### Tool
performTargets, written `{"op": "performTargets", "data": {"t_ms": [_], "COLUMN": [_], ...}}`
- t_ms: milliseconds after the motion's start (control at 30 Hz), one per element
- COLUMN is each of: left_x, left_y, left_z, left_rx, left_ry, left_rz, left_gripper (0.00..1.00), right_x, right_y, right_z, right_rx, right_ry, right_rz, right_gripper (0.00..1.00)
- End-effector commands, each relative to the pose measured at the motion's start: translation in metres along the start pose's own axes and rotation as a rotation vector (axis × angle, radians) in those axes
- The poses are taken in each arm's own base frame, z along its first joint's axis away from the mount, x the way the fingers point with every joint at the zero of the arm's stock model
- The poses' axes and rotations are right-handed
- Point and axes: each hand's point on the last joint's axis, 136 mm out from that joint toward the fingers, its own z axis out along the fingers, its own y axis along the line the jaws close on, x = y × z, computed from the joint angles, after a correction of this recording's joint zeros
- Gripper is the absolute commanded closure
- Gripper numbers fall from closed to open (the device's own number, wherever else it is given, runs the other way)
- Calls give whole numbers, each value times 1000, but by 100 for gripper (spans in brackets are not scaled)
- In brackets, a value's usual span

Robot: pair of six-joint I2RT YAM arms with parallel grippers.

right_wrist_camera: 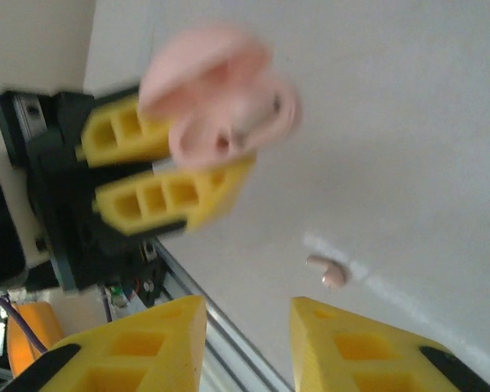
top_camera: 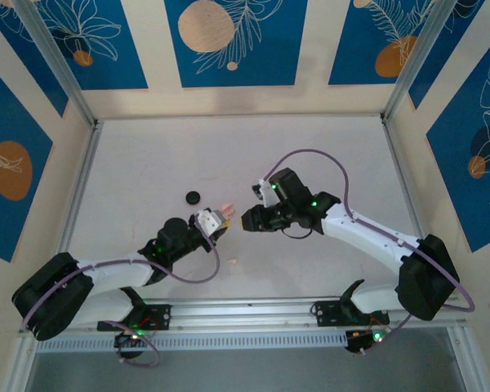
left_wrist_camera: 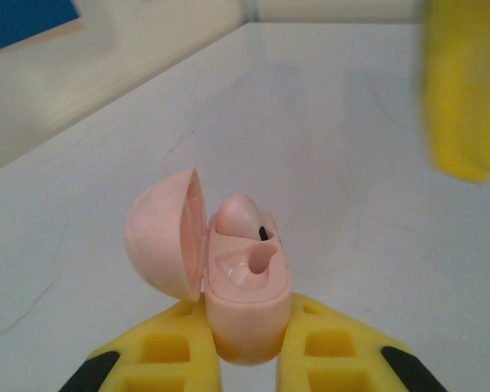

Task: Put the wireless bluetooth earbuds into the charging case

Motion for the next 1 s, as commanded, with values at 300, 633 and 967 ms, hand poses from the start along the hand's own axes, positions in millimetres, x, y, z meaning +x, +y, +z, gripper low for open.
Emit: {"op": "performTargets", "data": {"t_ms": [300,633,967], "left_x": [26,27,28], "left_y": [57,75,77], "left_z": [-34,-60,-67], "left_rx": [-298,-376,-385], "left_ry": [40,20,16], "left_rz": [-232,-270,-261], "left_gripper": [91,91,90], "right_x": [76,89,74], "right_y": [-3,-18,-40], "right_z": [58,100,115], "right_rx": [60,99,149], "right_ry": [220,315,308], "right_rz": [248,276,265], "right_gripper": [59,52,52]}}
